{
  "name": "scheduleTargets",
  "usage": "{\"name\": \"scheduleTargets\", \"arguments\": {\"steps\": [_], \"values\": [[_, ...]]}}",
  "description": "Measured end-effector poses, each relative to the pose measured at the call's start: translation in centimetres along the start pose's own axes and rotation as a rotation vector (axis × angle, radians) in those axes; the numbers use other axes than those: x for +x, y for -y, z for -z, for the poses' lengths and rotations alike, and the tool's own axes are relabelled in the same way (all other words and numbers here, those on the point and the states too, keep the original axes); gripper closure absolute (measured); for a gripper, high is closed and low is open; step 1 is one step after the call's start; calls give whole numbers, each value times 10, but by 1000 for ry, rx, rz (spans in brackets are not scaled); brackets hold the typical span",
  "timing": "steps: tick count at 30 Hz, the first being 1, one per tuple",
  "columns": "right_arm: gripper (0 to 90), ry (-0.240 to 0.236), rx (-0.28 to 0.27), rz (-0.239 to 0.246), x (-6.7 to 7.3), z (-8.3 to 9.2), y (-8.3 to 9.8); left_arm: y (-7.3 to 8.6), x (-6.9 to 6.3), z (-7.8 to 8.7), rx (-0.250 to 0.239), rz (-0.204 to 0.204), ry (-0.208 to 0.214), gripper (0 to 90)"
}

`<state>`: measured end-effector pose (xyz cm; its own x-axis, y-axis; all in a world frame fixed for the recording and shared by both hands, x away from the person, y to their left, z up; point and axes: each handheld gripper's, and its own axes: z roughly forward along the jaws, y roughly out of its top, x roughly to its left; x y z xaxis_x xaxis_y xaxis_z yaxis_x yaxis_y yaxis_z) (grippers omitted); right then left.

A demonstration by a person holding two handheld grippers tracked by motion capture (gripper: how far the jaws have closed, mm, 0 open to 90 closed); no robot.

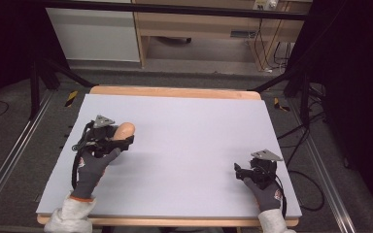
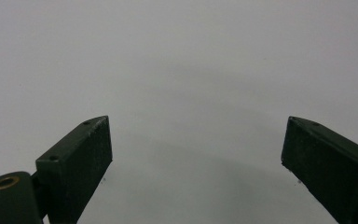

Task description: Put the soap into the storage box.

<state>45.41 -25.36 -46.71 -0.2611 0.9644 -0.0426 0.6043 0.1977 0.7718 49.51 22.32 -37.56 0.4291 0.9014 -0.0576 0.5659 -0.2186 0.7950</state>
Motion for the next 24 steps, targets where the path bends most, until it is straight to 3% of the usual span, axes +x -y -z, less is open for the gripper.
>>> {"name": "scheduleTargets", "arguments": {"steps": [13,24], "values": [[86,1,7,4,2,-1,-1,9,31,-9,18,64,-52,315],[85,0,8,11,2,-3,-1,18,44,-23,49,85,-88,315]]}}
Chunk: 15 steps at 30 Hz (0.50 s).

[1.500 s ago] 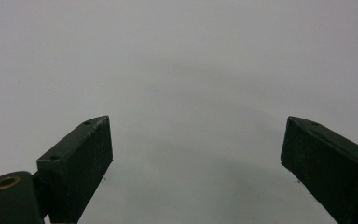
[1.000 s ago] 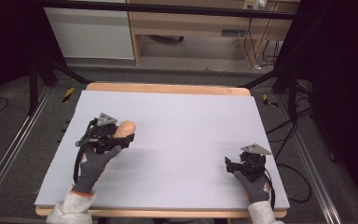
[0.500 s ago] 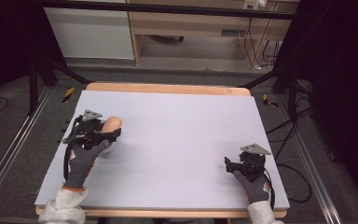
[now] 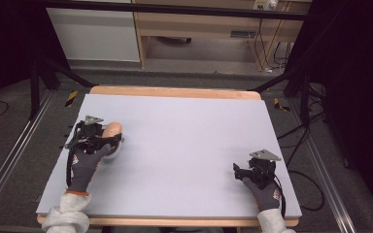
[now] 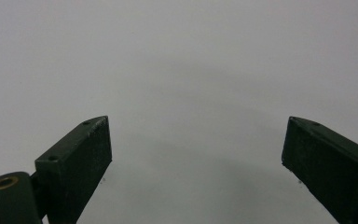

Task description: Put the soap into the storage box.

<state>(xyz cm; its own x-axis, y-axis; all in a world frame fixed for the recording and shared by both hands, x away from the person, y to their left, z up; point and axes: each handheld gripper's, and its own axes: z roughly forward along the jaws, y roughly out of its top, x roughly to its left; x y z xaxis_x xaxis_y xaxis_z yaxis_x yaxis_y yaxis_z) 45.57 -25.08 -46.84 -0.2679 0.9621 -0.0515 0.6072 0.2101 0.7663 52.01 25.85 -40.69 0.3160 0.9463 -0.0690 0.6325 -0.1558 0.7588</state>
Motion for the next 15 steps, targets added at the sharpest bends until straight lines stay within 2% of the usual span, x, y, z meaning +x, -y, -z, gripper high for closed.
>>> {"name": "scheduleTargets", "arguments": {"steps": [15], "values": [[84,-1,4,-2,1,-1,0,10,10,-12,28,17,-23,315]]}}
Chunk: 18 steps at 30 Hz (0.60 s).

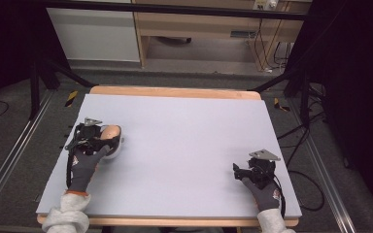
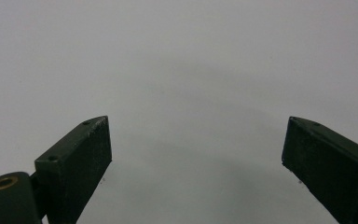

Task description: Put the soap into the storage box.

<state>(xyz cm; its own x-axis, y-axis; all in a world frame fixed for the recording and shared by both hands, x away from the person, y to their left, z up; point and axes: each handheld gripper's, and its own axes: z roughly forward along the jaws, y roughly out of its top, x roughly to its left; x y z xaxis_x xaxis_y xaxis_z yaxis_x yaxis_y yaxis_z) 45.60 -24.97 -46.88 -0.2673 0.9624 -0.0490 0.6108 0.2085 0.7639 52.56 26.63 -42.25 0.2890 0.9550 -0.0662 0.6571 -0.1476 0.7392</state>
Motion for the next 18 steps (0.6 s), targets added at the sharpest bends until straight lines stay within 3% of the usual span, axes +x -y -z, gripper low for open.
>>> {"name": "scheduleTargets", "arguments": {"steps": [18], "values": [[82,3,3,1,1,0,0,4,3,-5,15,8,-9,314]]}}
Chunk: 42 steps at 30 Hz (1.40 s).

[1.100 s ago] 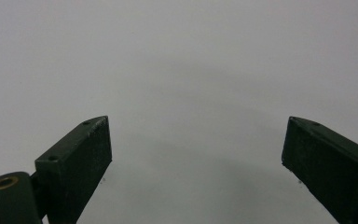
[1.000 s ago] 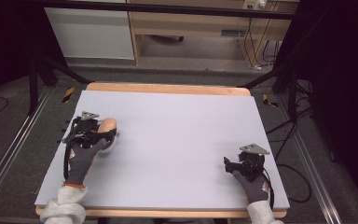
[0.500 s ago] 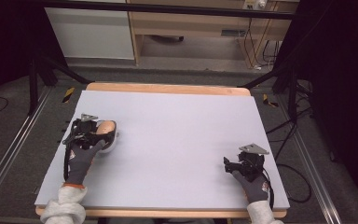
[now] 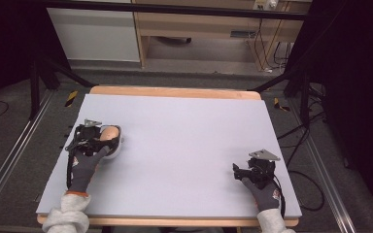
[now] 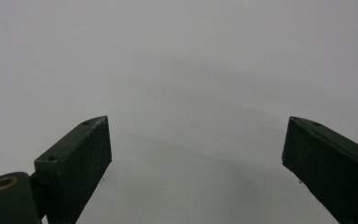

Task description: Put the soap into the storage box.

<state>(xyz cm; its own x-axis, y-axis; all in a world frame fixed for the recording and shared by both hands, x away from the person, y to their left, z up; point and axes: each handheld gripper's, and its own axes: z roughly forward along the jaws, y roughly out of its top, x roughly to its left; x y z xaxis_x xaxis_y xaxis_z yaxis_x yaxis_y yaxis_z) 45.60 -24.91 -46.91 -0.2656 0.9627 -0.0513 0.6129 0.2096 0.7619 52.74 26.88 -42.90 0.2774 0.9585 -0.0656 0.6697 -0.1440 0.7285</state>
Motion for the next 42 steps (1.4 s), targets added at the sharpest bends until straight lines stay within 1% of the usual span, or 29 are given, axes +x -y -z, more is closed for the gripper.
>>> {"name": "scheduleTargets", "arguments": {"steps": [1,9,15,16,20,22,24,28,30,32,33,34,35,38,39,40,42], "values": [[82,1,1,2,0,0,0,0,0,0,2,1,4,313],[80,-1,1,2,0,0,0,0,-1,-1,1,-3,0,301],[81,0,1,3,0,0,0,0,-4,-1,1,-13,-6,291],[80,0,1,2,0,0,0,1,-5,0,1,-22,-10,281],[80,0,1,2,0,0,0,1,-7,1,-7,-30,-11,263],[80,0,0,3,0,0,0,1,-8,2,-5,-41,-18,259],[80,0,0,3,0,0,0,1,-8,3,-10,-38,-14,262],[80,1,-1,1,0,0,0,1,-9,9,-26,-41,1,264],[80,1,-1,2,0,0,0,1,-11,13,-40,-48,10,264],[80,2,0,2,0,0,0,2,-15,19,-56,-57,28,265],[80,2,-2,2,0,1,0,3,-18,23,-72,-68,43,266],[80,2,-2,2,0,1,0,3,-18,23,-72,-68,43,266],[80,3,-3,3,0,1,0,4,-21,26,-77,-78,49,266],[79,6,-4,-2,0,1,0,9,-27,32,-88,-97,79,266],[79,6,-4,-2,0,1,0,12,-31,34,-94,-105,95,267],[79,6,-4,-2,0,1,0,12,-31,34,-94,-105,95,268],[78,7,-4,-2,-1,2,0,17,-36,36,-96,-118,110,268]]}}
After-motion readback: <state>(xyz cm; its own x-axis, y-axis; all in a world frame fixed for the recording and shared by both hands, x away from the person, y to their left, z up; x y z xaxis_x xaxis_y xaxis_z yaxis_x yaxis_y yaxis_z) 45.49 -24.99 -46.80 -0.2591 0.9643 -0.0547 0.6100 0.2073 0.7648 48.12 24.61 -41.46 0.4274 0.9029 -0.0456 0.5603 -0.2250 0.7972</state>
